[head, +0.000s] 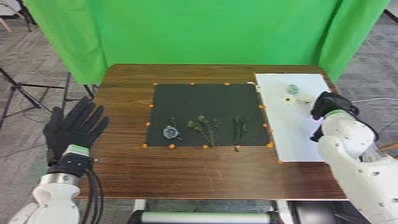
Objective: Arrange flowers
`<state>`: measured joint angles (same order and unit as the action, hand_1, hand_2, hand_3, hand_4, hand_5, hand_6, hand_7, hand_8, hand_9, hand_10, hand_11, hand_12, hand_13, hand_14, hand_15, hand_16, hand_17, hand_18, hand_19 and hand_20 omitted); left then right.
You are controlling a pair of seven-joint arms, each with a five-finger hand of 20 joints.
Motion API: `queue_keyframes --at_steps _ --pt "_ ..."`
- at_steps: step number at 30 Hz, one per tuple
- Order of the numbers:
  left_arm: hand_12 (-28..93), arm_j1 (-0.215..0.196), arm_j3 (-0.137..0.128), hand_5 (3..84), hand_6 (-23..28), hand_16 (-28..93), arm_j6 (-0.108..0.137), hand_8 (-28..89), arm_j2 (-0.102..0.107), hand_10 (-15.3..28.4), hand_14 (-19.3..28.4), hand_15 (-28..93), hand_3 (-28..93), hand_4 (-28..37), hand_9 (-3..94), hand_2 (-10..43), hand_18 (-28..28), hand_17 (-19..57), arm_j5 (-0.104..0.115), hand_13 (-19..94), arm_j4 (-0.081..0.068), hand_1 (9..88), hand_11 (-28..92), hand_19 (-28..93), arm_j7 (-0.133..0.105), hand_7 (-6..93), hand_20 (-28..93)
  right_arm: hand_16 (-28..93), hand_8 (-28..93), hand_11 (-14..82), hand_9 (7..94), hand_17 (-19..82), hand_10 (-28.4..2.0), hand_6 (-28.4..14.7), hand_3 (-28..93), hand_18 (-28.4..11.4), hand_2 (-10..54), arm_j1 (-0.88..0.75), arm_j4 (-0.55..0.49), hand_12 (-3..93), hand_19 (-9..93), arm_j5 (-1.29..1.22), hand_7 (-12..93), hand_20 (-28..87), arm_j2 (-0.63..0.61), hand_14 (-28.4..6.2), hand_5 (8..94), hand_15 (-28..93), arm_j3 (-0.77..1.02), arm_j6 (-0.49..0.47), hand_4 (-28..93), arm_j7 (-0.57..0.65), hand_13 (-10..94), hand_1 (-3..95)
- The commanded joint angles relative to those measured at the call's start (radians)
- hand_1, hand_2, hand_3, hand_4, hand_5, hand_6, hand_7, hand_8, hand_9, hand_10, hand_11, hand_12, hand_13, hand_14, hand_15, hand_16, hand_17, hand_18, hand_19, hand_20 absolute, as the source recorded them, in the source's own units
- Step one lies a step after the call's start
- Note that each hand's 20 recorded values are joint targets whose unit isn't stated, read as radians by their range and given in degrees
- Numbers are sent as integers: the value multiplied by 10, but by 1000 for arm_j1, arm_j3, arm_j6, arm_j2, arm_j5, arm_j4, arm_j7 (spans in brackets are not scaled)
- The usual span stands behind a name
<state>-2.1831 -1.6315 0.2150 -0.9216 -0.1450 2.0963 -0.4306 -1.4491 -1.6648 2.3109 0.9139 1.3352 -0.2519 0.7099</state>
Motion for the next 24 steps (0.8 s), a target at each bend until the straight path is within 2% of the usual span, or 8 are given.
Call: queue_keyframes --at_steps 1,3,5,9,10,18,22,24 --pt "91 -43 -2 393 65 -91 24 -109 -5 121 128 357 691 -283 332 149 142 -54 11 233 21 249 200 362 -1 170 89 374 -79 126 645 398 -102 -5 751 -210 -82 -25 11 141 905 -6 187 361 17 -64 620 566 -20 -11 -283 -6 704 558" --pt "91 -19 13 392 65 -92 12 -109 -4 121 129 358 690 -283 332 149 142 -54 12 233 11 249 200 363 -2 170 89 376 -29 120 687 404 -98 -3 743 -210 -78 -32 12 174 907 -5 200 369 14 -65 644 563 -11 -16 -283 13 713 563" --pt "92 -63 0 392 65 -91 27 -109 -7 121 130 360 691 -283 331 149 142 -55 21 232 30 249 201 363 -12 171 89 383 -17 108 708 406 -99 -4 743 -208 -72 -30 25 217 910 -12 204 371 26 -59 652 563 -14 -42 -282 13 718 571" --pt "92 -31 13 392 66 -91 15 -109 0 120 131 362 691 -283 331 149 142 -54 15 231 11 249 202 363 -14 171 88 401 22 101 802 414 -89 -10 716 -203 -75 -75 -4 376 917 -2 257 375 7 -59 686 575 9 12 -283 29 719 601" --pt "91 -64 1 392 65 -91 25 -109 -7 120 132 363 690 -283 331 149 142 -54 17 231 26 250 202 362 -20 171 88 401 32 120 814 415 -87 -10 715 -202 -75 -75 -1 401 918 0 282 375 11 -58 697 577 3 17 -283 17 721 603" --pt "92 -48 -22 389 65 -92 -7 -109 -7 120 133 362 690 -283 330 148 142 -53 -1 230 12 248 202 361 -4 170 87 400 98 133 833 423 -81 -12 710 -202 -75 -129 -87 440 926 63 340 380 -1 -57 711 577 13 137 -283 6 732 605" --pt "90 -29 -27 388 62 -92 -48 -110 -31 119 133 358 724 -282 330 154 143 -54 -14 230 -4 262 198 356 61 169 84 397 135 150 840 439 -85 -8 730 -203 -72 -113 -84 447 930 79 354 396 -7 -59 708 590 -20 205 -283 29 744 595" --pt "90 4 -22 387 61 -91 -62 -110 -12 119 132 355 728 -282 330 155 143 -53 -36 231 -21 267 196 354 89 168 84 380 150 164 843 449 -89 -5 747 -203 -66 -104 -90 451 932 89 358 410 -12 -63 706 612 -29 256 -283 37 758 585"
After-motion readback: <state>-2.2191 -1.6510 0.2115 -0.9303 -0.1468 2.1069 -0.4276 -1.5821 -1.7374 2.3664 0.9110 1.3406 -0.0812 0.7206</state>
